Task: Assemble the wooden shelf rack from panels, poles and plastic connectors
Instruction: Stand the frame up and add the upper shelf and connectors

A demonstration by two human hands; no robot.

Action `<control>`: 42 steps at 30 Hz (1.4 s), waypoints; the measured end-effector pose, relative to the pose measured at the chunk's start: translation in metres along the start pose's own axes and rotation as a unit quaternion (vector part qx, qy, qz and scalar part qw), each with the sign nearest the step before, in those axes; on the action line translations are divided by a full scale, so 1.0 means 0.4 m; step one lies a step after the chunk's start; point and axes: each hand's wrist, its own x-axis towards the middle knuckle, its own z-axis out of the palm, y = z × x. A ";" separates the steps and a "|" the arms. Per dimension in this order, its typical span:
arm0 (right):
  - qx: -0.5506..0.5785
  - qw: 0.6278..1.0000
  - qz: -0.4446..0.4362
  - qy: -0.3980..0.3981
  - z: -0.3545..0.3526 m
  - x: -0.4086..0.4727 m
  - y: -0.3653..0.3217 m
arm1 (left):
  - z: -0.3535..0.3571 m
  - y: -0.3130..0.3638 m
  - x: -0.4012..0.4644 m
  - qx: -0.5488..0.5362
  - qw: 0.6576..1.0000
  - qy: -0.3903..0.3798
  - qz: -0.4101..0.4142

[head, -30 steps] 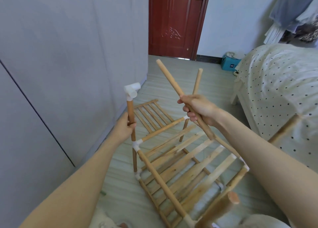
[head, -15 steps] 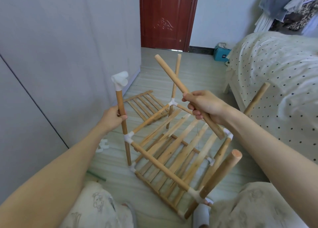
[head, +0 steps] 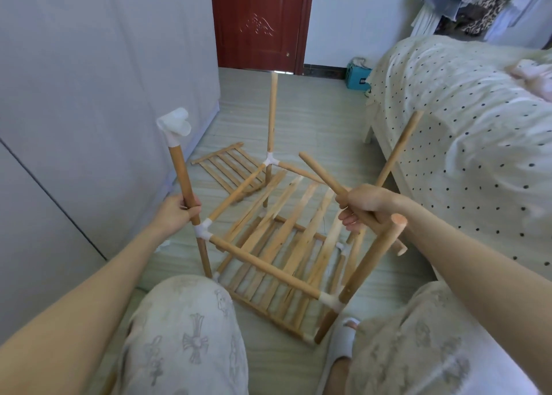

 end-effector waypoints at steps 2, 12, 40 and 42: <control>-0.017 1.000 0.014 0.022 0.012 0.047 0.033 | 0.020 -0.019 -0.008 0.004 1.000 -0.010 0.004; -0.007 0.997 0.056 0.054 0.052 0.168 0.176 | 0.091 -0.128 -0.004 0.046 0.998 -0.028 -0.029; -0.006 0.999 0.018 -0.046 -0.115 0.172 0.186 | 0.165 -0.115 -0.081 0.111 0.991 -0.004 -0.072; -0.012 0.996 0.052 -0.068 -0.113 0.158 0.200 | 0.166 -0.109 -0.087 0.114 0.991 -0.022 -0.064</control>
